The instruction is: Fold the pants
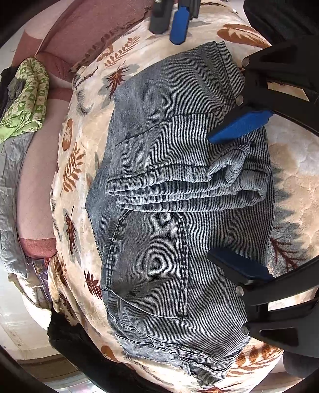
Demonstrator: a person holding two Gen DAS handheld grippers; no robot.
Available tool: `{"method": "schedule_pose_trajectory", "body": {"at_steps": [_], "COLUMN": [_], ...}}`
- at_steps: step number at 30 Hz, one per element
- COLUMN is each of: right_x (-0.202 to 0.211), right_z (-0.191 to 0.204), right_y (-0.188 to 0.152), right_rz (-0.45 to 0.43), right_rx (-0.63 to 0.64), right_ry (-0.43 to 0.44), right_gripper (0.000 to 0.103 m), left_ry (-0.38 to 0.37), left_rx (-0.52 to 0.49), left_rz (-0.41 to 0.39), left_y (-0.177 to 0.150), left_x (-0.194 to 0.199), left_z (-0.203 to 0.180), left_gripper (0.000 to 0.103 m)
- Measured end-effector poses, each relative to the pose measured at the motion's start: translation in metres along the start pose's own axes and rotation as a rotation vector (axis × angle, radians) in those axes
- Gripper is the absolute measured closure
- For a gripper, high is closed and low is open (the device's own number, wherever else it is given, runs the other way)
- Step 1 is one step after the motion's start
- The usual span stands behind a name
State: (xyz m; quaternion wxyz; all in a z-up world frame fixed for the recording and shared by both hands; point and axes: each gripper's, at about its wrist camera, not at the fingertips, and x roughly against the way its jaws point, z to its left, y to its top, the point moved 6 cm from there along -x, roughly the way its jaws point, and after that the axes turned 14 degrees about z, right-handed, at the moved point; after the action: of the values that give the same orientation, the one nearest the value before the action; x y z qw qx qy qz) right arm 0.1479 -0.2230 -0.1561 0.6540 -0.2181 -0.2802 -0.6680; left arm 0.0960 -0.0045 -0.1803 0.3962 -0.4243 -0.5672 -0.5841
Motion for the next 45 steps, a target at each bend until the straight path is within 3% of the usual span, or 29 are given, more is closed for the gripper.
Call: {"method": "schedule_pose_trajectory", "body": {"at_steps": [1,2,3,4,8,10,12,14,18,20,24,27,30,35,39,44,45], "right_x": [-0.006,-0.017,-0.034,-0.043,-0.017,-0.005,-0.015,-0.046,-0.011,0.006,0.014,0.013,0.002,-0.009,-0.007,-0.007,-0.008], "right_z": [0.002,-0.003,-0.016,-0.027,-0.009,0.009,0.008,-0.017,-0.003,0.006,0.007,0.000,-0.001,0.000,-0.004,-0.006,-0.006], "right_y": [0.001,0.002,-0.001,-0.005,-0.005,-0.009,-0.017,-0.029,-0.029,-0.033,-0.049,-0.059,-0.057,-0.057,-0.059,-0.059,-0.059], "right_rz": [0.006,0.028,0.084,0.115,0.070,0.041,0.084,0.184,0.038,-0.040,-0.177,-0.281,-0.268,-0.243,-0.259,-0.263,-0.264], "right_rx": [0.008,0.002,-0.026,-0.047,-0.062,0.011,0.013,-0.026,-0.013,0.034,0.095,0.110,0.105,0.123,0.108,0.104,0.106], "right_ry": [-0.009,-0.062,-0.127,-0.127,-0.075,-0.072,-0.078,-0.094,0.013,-0.004,-0.034,-0.024,-0.003,-0.016,-0.013,-0.030,-0.036], "right_gripper": [0.040,0.036,0.036,0.037,0.038,0.038,0.038,0.037,0.038,0.038,0.038,0.038,0.038,0.038,0.038,0.038,0.038], "left_ry": [0.013,0.008,-0.005,-0.014,-0.034,-0.022,-0.020,-0.035,-0.097,-0.126,-0.200,-0.325,-0.474,-0.613,-0.667,-0.677,-0.673], "left_rx": [-0.013,-0.010,-0.002,-0.001,0.002,-0.004,-0.002,0.004,0.074,0.145,0.348,0.539,0.673,0.819,0.867,0.885,0.885], "left_rz": [-0.004,-0.004,0.001,0.008,0.006,0.003,0.004,0.012,-0.043,-0.119,-0.205,-0.190,-0.165,-0.160,-0.153,-0.177,-0.182], "left_y": [0.000,0.000,0.000,0.000,0.002,0.002,0.003,0.003,0.001,-0.003,-0.020,-0.036,-0.047,-0.057,-0.054,-0.036,-0.033], "left_x": [0.000,0.000,0.000,0.000,0.001,0.000,0.000,0.001,0.025,0.047,0.074,0.067,0.057,0.043,0.030,0.025,0.024], "left_z": [-0.002,-0.001,0.000,0.001,0.003,0.002,0.002,0.003,0.023,0.045,0.108,0.160,0.195,0.225,0.232,0.239,0.240], "left_gripper": [0.016,0.016,0.016,0.016,0.016,0.015,0.015,0.015,0.015,0.015,0.015,0.015,0.015,0.015,0.015,0.015,0.020]}}
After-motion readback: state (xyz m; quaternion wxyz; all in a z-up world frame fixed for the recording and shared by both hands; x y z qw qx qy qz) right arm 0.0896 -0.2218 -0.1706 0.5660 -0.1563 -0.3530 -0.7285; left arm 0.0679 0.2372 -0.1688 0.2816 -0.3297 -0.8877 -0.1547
